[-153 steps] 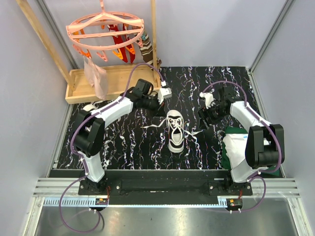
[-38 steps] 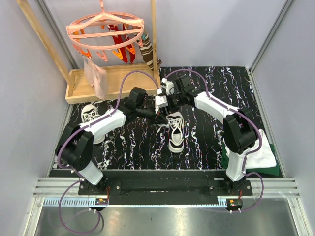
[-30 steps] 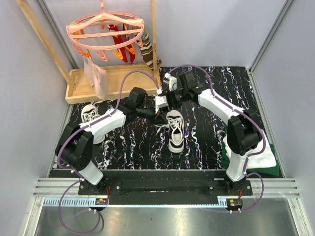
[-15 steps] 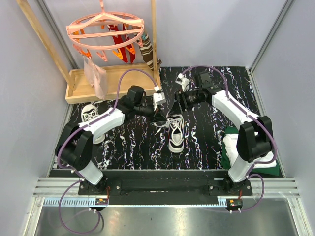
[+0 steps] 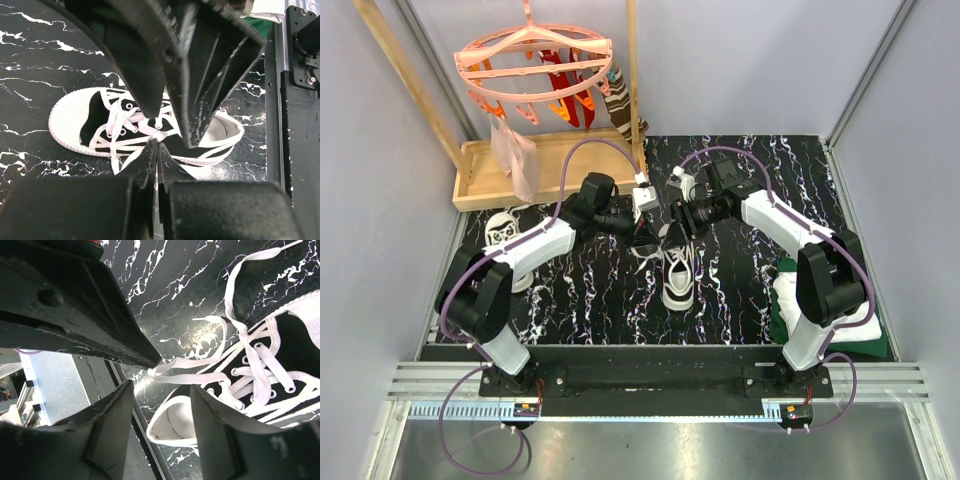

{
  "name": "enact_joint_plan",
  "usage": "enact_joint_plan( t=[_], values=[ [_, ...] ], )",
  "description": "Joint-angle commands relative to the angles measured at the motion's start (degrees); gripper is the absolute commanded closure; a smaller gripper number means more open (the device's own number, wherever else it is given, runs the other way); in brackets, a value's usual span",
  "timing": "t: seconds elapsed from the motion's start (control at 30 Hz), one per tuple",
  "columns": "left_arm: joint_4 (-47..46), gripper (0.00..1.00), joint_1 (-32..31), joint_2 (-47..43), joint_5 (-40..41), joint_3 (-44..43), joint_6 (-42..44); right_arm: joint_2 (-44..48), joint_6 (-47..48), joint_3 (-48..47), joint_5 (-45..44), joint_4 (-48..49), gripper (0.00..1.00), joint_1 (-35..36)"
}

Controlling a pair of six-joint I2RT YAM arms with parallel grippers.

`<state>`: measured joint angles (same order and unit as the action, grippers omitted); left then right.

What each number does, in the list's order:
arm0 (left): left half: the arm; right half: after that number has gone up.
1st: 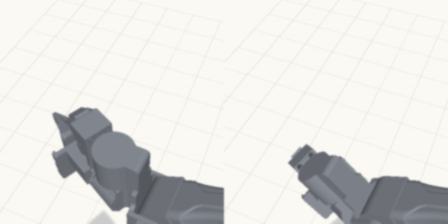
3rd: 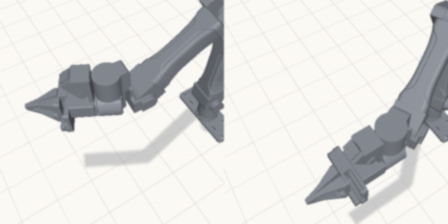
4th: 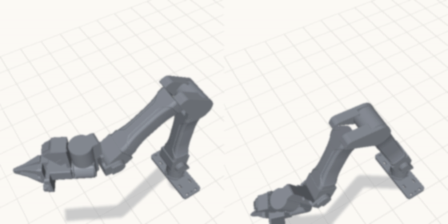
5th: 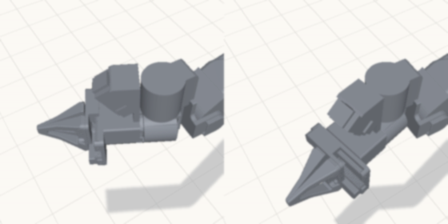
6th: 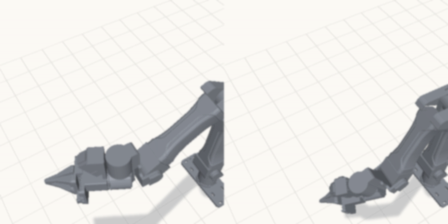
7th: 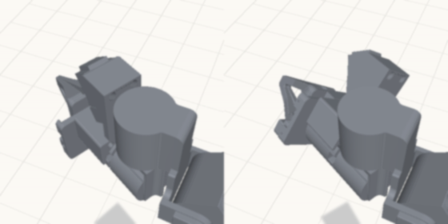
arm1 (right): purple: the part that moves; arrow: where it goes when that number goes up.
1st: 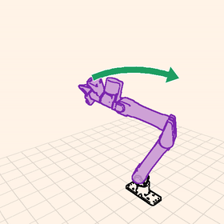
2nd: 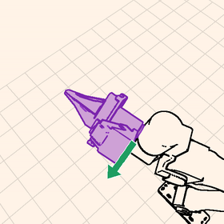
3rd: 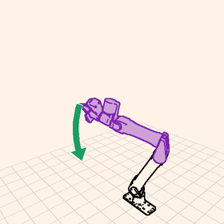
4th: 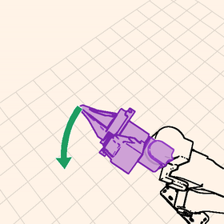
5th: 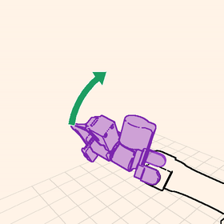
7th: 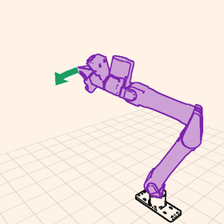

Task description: Tie the shoes

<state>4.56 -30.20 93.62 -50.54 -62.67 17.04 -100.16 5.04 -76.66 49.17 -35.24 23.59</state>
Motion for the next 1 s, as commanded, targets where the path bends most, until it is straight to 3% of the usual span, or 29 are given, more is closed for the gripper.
enact_joint_plan(
  t=[0.0,0.3,0.43,0.5,0.57,0.6,0.63,0.73,0.83,0.97],
  values=[
    [-2.5,1.0,0.3,0.1,-1.3,-1.8,0.1,-0.5,1.2,-0.2,0.7,1.9,0.44,0.8],
    [-2.4,1.0,0.3,0.6,-1.6,-2.3,-0.3,-1.6,0.9,-2.1,0.0,2.5,0.51,2.2],
    [-2.1,1.0,0.3,0.5,-1.4,-2.1,0.0,-1.4,1.2,-2.4,-1.1,2.7,0.67,2.2],
    [-1.7,1.0,0.4,0.4,-1.0,-2.0,0.5,-1.1,1.3,-2.2,-1.9,2.7,0.85,2.3],
    [-0.7,0.85,0.4,0.0,-0.3,-2.0,1.0,-0.7,1.7,-1.6,-2.6,2.6,1.0,2.3],
    [-0.3,0.8,1.1,-0.2,-0.2,-2.0,1.2,-0.1,1.9,-1.4,-3.0,2.6,1.0,2.3],
    [-0.2,0.68,1.6,-0.4,-0.3,-1.8,1.2,0.1,2.1,-0.9,-3.2,2.7,1.0,2.3],
    [0.8,0.52,4.9,-1.2,-0.8,-2.3,3.0,1.0,2.6,0.2,-3.7,2.6,1.0,2.3],
    [7.0,0.49,8.8,-1.1,-1.2,-4.8,13.0,1.8,3.0,0.9,-3.8,2.5,1.0,2.3],
    [23.3,0.49,10.4,3.2,0.8,-10.9,38.3,2.7,3.6,1.5,-4.1,2.5,1.0,2.2]
  ],
)
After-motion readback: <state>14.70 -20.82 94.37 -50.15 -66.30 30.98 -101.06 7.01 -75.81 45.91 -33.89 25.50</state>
